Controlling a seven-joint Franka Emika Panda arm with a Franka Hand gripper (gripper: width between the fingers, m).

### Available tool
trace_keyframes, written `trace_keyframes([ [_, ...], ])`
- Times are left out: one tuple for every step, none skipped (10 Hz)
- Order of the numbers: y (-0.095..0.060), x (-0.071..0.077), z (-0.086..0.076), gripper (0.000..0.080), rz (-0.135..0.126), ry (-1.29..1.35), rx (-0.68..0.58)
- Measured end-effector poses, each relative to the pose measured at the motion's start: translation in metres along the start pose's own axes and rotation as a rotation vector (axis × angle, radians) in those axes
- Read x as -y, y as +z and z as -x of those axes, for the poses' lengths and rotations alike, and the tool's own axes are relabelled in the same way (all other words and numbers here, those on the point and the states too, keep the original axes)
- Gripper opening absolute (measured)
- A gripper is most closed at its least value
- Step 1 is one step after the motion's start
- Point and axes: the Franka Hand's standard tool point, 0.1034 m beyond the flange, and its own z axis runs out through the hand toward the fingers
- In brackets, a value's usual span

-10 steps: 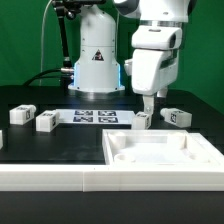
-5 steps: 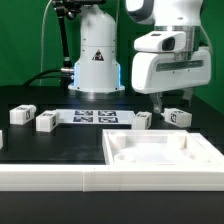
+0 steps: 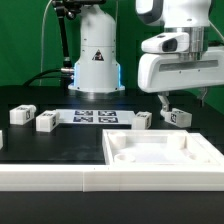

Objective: Assemble one leg

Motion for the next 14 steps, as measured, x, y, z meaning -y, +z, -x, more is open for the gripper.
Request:
trace_keyframes([
  [0.004,0.021,0.01,0.0649,-0.006,-0.018,0.007],
  [0.005,0.031,0.012,0.0649,-0.007,-0.041,0.011],
  [0.005,0.033,0.014,0.0649,-0.004,-0.05,0.028],
  [0.005,0.032,0.013,0.0649,-0.004,-0.049,0.025],
  [0.006,0.031,0.016,0.0649,0.001,-0.05,0.058],
  [0.006,0.03,0.019,0.0649,0.013,-0.05,0.131],
  [0.004,0.028,0.017,0.0649,0.025,-0.049,0.213],
  [0.004,0.029,0.016,0.0649,0.032,-0.048,0.278],
  [0.006,0.028,0.016,0.0649,0.036,-0.047,0.324],
  [0.008,0.027,0.02,0.0649,0.043,-0.045,0.404],
  [0.011,0.024,0.022,0.0649,0.047,-0.044,0.484],
  [0.015,0.022,0.025,0.0649,0.048,-0.044,0.554],
  [0.019,0.022,0.03,0.0649,0.051,-0.041,0.643],
  [0.023,0.026,0.033,0.0649,0.059,-0.039,0.757],
])
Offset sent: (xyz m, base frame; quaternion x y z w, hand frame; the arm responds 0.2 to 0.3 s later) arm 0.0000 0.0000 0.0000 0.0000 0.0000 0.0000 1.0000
